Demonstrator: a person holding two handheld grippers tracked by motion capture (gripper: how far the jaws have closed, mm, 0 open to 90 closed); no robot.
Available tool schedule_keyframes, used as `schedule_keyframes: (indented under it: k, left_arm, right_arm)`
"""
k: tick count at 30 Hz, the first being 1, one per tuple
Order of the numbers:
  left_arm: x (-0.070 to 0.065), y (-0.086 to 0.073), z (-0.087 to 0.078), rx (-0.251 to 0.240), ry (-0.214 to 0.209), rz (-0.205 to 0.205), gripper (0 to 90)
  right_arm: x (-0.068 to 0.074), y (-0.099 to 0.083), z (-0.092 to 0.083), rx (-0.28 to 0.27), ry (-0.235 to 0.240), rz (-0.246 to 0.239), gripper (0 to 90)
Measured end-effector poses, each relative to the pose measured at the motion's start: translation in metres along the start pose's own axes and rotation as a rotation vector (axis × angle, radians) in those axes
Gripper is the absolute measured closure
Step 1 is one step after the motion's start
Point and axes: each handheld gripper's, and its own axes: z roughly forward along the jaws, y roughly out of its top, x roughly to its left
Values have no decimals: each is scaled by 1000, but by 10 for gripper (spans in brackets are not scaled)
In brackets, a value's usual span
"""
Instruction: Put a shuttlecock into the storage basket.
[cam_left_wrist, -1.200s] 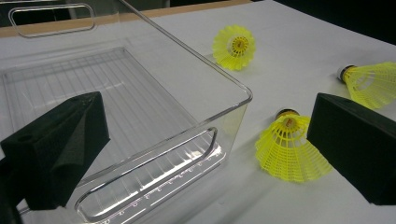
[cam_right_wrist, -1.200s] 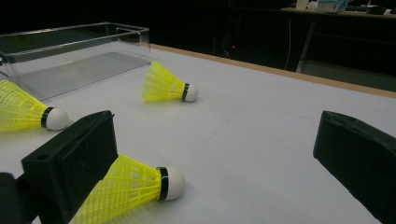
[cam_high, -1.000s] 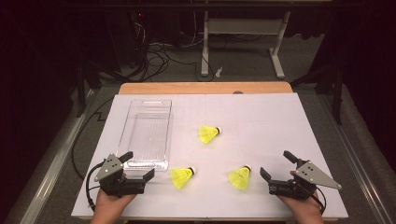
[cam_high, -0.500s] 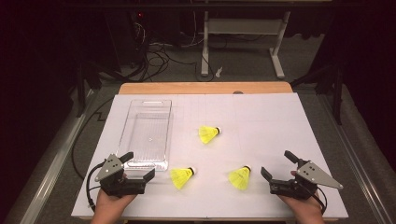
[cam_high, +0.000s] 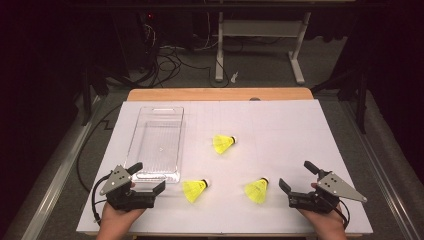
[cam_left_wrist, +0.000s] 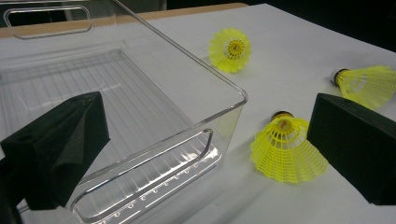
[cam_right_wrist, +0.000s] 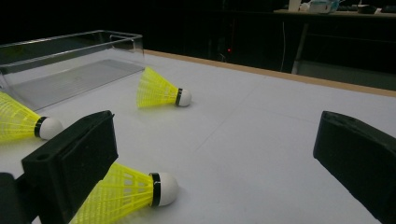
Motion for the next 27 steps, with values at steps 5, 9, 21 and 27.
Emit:
schedule_keyframes:
  k: [5, 9, 21, 27]
  left_arm:
    - [4, 0, -3, -7, 3, -14, 3]
    - [8, 0, -7, -5, 13, -20, 3]
    - [16, 0, -15, -10, 43, -29, 3]
    - [21, 0, -21, -22, 62, -40, 7]
  right_arm:
    - [-1, 1, 0, -8, -8, 11, 3]
    - [-2, 2, -1, -6, -20, 10, 4]
    - [2, 3, 1, 7, -15, -10, 10]
    - [5, 3, 3, 10, -7, -33, 10]
